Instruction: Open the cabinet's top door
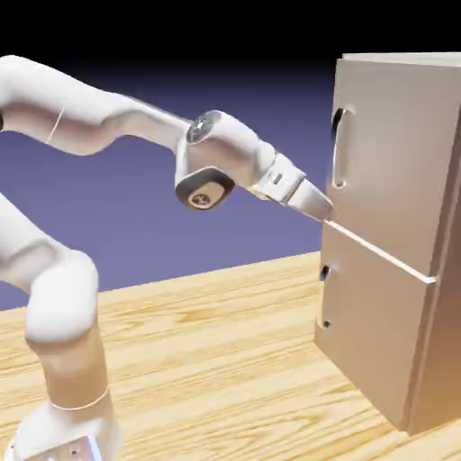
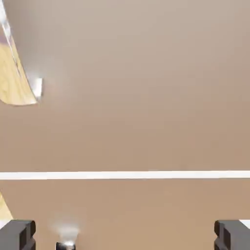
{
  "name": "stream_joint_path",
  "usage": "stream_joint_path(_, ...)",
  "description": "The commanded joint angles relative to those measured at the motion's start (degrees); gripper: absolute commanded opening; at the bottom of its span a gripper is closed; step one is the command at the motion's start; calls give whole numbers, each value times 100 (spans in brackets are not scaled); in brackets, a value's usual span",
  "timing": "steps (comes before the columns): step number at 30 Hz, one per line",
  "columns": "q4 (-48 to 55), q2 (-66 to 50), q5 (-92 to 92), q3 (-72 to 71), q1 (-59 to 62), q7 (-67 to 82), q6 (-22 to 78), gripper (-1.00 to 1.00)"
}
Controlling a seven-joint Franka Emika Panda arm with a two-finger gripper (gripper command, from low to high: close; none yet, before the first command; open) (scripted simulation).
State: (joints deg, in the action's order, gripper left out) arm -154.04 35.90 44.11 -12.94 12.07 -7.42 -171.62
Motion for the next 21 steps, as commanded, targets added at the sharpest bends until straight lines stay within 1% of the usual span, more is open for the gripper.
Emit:
stream_joint_path(1, 39, 18, 250, -73, 72, 198, 14, 0)
stream_joint_path(21, 825, 385, 5234, -1536, 1514, 4158, 283, 0)
